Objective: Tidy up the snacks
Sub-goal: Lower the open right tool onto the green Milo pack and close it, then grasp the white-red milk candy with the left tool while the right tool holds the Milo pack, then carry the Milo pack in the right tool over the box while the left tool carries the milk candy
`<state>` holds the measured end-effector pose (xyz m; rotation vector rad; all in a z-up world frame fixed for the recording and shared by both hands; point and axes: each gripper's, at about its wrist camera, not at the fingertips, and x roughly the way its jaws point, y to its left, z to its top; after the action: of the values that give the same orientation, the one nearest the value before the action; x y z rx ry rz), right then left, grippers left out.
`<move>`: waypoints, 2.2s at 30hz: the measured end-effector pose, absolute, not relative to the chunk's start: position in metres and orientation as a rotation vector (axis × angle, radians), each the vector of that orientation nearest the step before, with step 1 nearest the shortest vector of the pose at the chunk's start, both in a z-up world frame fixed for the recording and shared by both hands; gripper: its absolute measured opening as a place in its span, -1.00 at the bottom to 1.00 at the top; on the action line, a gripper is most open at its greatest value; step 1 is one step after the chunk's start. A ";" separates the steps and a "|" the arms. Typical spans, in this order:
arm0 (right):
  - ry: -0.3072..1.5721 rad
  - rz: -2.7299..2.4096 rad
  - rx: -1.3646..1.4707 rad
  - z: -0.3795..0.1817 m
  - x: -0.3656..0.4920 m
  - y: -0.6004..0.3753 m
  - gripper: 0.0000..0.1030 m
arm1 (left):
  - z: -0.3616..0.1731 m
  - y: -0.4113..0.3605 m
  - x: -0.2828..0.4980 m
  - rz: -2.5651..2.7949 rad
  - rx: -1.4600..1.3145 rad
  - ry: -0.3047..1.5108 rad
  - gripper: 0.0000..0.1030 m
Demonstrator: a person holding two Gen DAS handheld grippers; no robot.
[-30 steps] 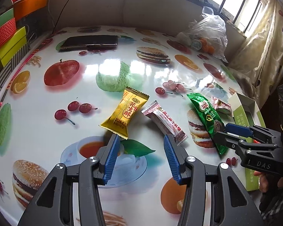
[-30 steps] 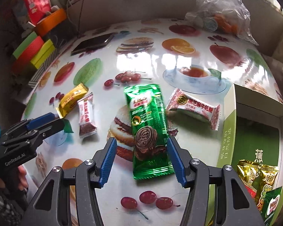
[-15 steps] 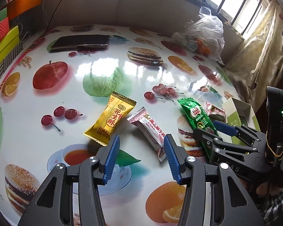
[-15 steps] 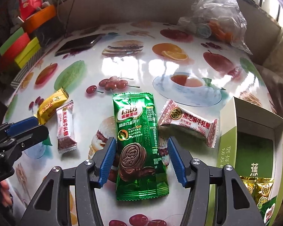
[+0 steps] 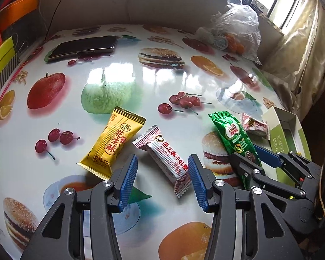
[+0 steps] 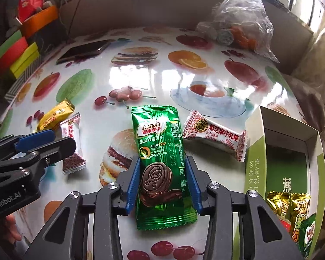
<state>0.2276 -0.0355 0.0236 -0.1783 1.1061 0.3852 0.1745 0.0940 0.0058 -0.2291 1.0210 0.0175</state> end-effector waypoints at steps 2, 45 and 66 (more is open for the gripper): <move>1.105 0.379 -0.162 0.024 0.225 -0.038 -0.23 | 0.004 0.092 0.176 0.010 -0.227 1.022 -0.03; 1.064 0.358 -0.049 0.044 0.186 -0.064 -0.23 | 0.025 0.070 0.148 0.040 -0.125 0.948 -0.64; 0.959 0.296 -0.001 0.097 0.148 -0.100 -0.23 | 0.067 0.022 0.113 -0.078 -0.070 0.874 -0.64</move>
<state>0.1484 -0.1002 0.0972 -0.0008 0.9586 0.2963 0.1125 0.0223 0.0665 -0.0704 0.8740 -0.0783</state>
